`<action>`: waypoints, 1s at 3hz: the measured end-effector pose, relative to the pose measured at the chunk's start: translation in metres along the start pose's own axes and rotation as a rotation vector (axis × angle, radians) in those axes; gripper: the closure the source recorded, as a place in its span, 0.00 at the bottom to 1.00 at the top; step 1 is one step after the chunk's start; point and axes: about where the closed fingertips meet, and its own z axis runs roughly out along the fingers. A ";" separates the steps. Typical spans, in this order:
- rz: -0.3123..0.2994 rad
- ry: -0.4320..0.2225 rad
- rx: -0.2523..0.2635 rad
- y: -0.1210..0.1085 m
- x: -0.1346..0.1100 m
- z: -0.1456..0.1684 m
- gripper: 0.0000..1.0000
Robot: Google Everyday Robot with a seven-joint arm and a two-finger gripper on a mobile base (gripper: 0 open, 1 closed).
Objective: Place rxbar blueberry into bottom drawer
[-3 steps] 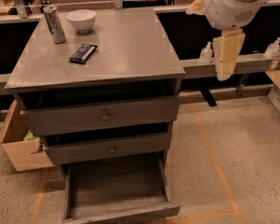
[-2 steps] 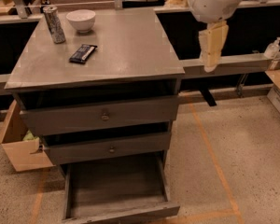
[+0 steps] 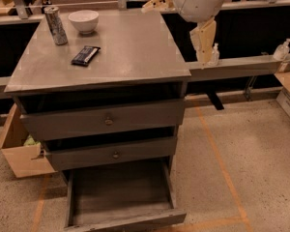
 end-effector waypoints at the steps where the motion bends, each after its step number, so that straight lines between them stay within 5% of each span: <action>1: 0.000 0.000 0.000 0.000 0.000 0.000 0.00; 3: -0.058 0.075 -0.092 -0.025 0.043 0.035 0.00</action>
Offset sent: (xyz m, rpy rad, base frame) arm 0.0465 -0.0003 -0.0119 -0.1431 -0.0247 0.0468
